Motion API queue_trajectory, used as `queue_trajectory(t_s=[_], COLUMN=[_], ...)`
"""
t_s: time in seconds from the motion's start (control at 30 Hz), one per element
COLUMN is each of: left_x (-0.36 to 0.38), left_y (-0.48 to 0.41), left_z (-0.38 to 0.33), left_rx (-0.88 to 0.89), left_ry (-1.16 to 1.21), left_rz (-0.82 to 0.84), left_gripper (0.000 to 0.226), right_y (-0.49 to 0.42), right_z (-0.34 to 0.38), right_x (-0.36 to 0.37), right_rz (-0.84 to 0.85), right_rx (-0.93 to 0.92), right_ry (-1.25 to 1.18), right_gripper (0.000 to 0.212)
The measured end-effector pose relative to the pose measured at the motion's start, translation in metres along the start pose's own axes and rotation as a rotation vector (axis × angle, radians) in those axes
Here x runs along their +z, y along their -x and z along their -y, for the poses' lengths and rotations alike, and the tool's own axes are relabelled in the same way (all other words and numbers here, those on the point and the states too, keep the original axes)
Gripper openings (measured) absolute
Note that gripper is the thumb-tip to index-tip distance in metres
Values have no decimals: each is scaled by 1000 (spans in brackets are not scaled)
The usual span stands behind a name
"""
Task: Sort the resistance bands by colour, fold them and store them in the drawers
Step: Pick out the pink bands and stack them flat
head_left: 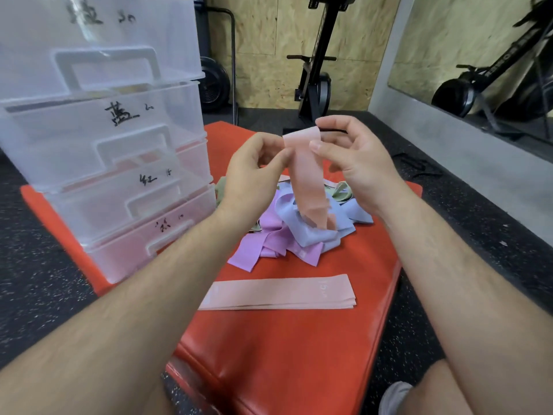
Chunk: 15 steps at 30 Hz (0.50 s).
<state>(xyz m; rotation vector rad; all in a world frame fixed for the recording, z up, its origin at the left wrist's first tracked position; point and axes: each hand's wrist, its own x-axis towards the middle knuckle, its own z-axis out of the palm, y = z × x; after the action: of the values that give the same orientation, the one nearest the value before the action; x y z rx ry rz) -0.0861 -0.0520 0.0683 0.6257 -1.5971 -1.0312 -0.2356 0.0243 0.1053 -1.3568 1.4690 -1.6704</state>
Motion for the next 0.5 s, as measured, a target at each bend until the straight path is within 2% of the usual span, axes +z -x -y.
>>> queue_trajectory(t_s=[0.13,0.27,0.37,0.43,0.5], left_x=[-14,-25,-31,-36,-41], left_y=[2,7,17,24,26], left_z=[-3,-4,-1,0,-3], left_rx=[-41,-148,-246,-223,-177], left_ry=[40,100,83,51,18], left_rz=[-45,-137,12,142,171], left_gripper=[8,23,45,56,68], right_y=[6,12,12,12,12], right_z=[-15,-22,-18,-15,-11], right_x=[6,21,32,38,41], right_rz=[122,113,31,-2,-2], right_rx=[107,129,105,94,91], right_ry=[143,221,155,66,-25], right_gripper=[57,58,47,44,40])
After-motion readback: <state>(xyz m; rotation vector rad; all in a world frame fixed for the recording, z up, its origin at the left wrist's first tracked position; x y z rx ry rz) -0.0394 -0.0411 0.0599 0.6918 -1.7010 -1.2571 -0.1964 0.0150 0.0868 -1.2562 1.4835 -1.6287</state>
